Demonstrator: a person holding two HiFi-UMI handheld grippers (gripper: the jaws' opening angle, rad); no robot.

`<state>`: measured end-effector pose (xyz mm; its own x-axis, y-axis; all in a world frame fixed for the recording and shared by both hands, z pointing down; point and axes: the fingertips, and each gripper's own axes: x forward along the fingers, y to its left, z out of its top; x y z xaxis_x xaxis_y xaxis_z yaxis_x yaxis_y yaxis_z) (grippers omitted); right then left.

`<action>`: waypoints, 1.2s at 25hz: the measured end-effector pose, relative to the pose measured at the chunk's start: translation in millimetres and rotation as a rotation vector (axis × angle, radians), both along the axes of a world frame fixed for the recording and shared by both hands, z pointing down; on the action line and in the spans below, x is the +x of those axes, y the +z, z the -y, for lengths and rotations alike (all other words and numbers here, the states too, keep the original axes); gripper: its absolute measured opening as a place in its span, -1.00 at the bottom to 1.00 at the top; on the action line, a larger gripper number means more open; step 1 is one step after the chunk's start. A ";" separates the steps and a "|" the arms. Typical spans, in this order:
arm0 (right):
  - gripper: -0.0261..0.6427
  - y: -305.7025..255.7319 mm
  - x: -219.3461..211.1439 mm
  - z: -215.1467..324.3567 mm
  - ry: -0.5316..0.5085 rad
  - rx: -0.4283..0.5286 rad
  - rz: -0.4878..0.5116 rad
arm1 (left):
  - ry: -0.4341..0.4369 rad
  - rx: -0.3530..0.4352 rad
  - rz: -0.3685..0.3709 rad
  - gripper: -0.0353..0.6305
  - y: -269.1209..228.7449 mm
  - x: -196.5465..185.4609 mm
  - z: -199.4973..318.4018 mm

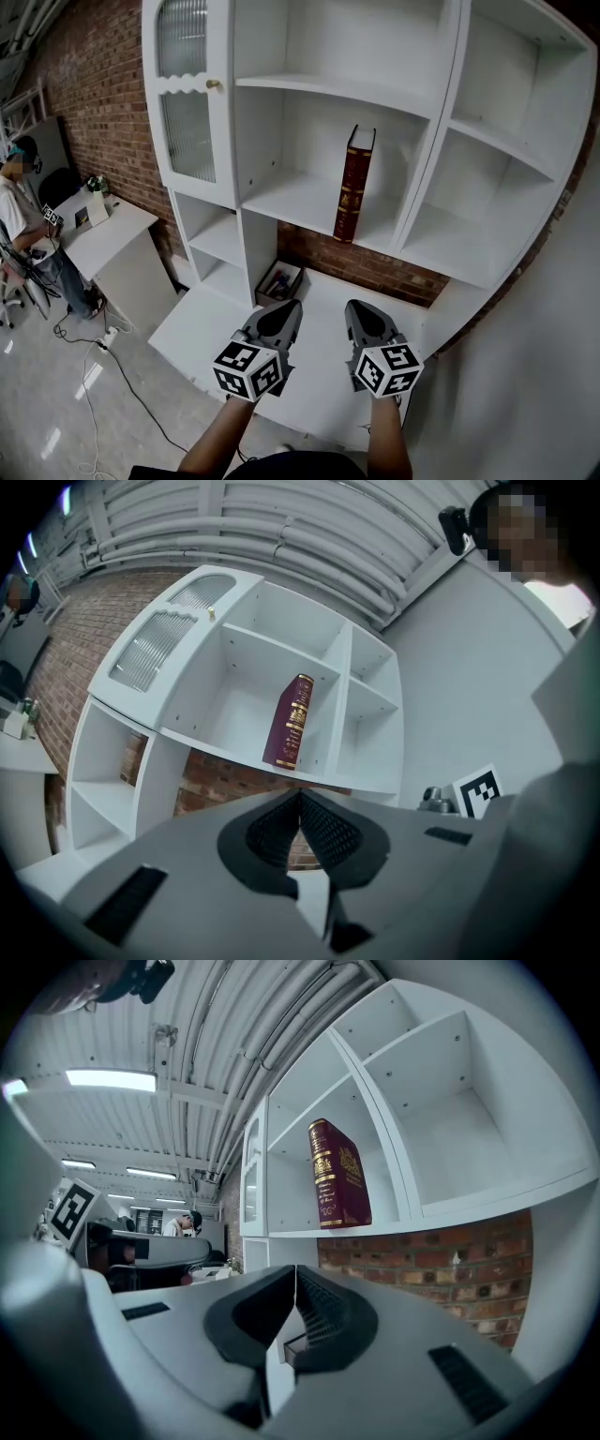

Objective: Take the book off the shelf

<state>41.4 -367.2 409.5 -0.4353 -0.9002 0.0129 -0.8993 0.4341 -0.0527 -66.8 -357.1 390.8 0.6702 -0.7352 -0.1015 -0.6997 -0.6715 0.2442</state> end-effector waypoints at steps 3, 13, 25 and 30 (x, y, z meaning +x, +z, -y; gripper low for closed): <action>-0.86 0.7 0.3 -2.3 0.001 0.000 -0.008 | 0.000 0.000 -0.004 -0.84 -0.8 0.2 0.9; -0.86 -1.1 17.5 3.4 0.011 -0.006 -0.019 | 0.018 0.005 0.009 -0.84 -4.4 22.5 7.6; -0.86 -6.0 45.2 19.4 0.011 -0.003 -0.023 | 0.033 0.029 0.026 -0.84 -20.5 51.9 33.3; -0.86 -7.2 59.0 26.0 0.015 -0.004 -0.018 | 0.042 0.048 0.038 -0.84 -33.0 69.0 47.1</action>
